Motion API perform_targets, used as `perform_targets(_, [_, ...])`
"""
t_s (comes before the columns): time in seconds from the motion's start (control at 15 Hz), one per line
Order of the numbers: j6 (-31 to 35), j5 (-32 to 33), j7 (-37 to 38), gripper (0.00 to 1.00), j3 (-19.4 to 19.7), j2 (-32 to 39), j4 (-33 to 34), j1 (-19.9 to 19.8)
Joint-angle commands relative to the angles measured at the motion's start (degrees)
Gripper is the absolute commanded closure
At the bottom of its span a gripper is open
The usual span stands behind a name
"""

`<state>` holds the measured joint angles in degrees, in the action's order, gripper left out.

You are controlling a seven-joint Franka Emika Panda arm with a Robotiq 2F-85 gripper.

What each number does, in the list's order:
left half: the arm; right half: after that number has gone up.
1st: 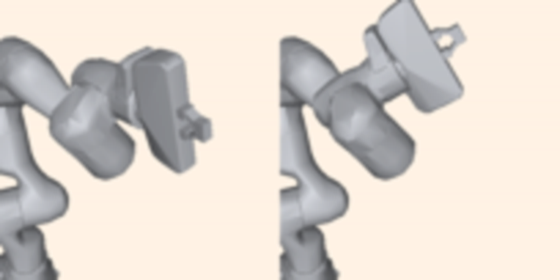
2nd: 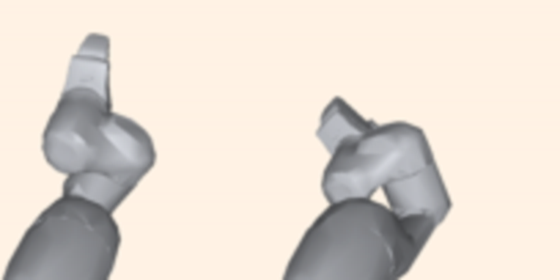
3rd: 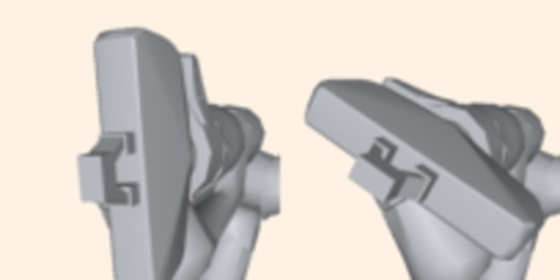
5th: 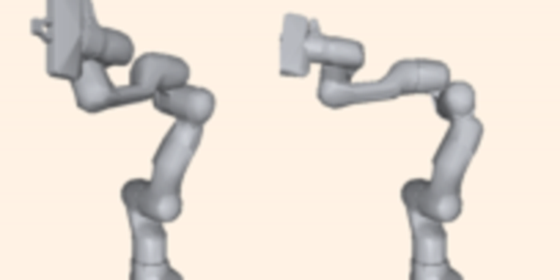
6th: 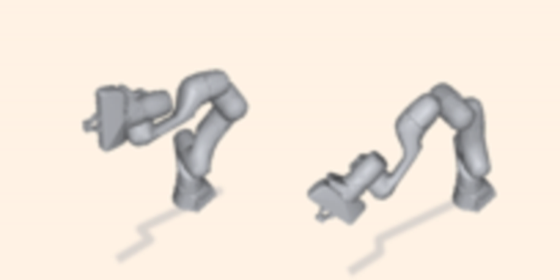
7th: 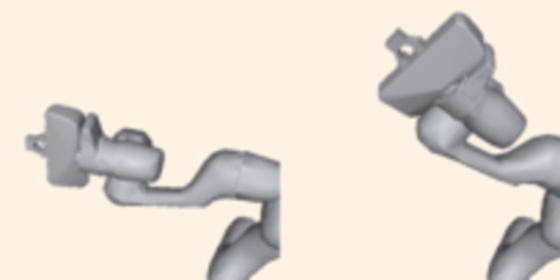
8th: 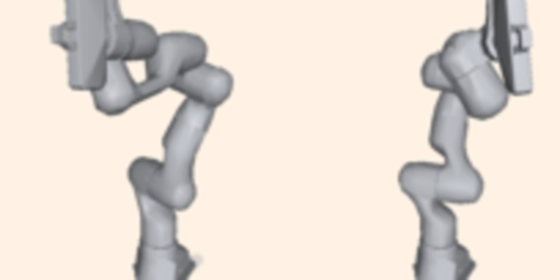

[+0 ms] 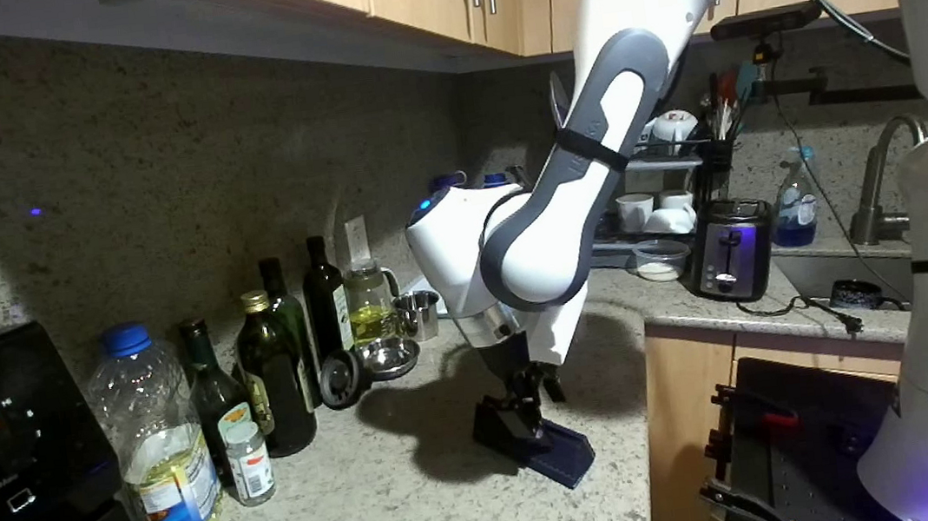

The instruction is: Close the blue case

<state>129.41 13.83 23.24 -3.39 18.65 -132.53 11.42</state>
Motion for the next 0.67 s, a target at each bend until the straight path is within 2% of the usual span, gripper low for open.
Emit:
perform_targets(0.0, [-0.7,-1.6,-2.6,0.5,0.4,2.0,1.1,-0.7])
perform_targets(0.13, [-0.8,-1.8,-2.7,0.71,0.4,2.0,1.2,-0.7])
perform_targets(0.33, [-0.9,-2.1,-3.0,0.93,0.4,1.9,1.3,-0.6])
perform_targets(0.4, [-1.0,-2.1,-2.9,0.98,0.4,1.8,1.4,-0.6])
perform_targets(0.47, [-1.0,-2.1,-2.9,0.94,0.4,1.8,1.4,-0.6])
perform_targets(0.53, [-1.0,-2.1,-2.9,0.97,0.4,1.7,1.4,-0.5])
perform_targets(0.6, [-1.0,-2.1,-2.8,0.95,0.4,1.7,1.4,-0.5])
